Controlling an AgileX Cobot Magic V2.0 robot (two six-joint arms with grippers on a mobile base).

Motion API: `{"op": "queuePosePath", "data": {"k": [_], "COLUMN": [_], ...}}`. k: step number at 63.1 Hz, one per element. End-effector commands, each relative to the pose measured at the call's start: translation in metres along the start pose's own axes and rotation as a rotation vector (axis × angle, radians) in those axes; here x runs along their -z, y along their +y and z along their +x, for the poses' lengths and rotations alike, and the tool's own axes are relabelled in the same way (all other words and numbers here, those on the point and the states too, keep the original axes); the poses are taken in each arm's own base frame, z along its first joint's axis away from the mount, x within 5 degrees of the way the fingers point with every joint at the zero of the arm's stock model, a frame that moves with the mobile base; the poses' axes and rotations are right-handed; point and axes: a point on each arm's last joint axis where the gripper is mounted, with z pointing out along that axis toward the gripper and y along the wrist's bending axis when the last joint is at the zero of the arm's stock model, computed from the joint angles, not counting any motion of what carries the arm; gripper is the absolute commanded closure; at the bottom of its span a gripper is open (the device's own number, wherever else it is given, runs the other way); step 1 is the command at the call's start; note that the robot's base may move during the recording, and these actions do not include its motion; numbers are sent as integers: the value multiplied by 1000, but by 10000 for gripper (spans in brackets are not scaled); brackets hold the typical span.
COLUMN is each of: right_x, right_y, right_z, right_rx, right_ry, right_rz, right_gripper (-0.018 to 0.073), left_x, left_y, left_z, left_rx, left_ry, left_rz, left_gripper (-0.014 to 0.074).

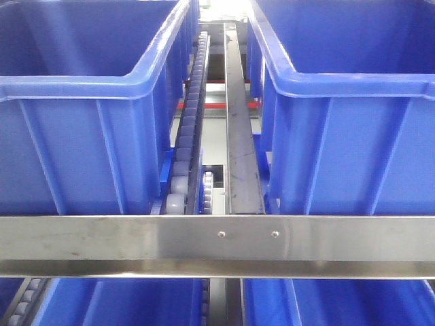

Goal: Pick and sort blue part to right shelf

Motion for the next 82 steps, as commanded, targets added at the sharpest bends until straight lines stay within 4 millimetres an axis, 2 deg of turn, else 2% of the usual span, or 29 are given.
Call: {"op": "queuePosePath", "data": {"k": [1,8,26,34,41,82], "right_x": [11,26,82,104,116,120], "right_y": [0,-4,-12,-12,-11,-11], "right_z": [-12,5,39,42,39,38], "right_rx": [-7,-2,-5,-8,-10,-10], "right_ry": [-109,-113,-226,-282,-327,-347], "right_rz": [2,7,-1,-19,-32,-35], "right_gripper": [502,502,502,502,502,502], "left_x": [17,37,92,113,127,131], "left_y": [1,3,6,6,5,5], "left_z": [-13,3,53,62,63,62], "left_rx": [20,20,20,19,18,18], "left_ry": [-125,-140,-214,-279,-339,-366], "left_rz": [-10,-11,-3,7,15,16], "left_gripper": [471,471,471,472,472,472]}}
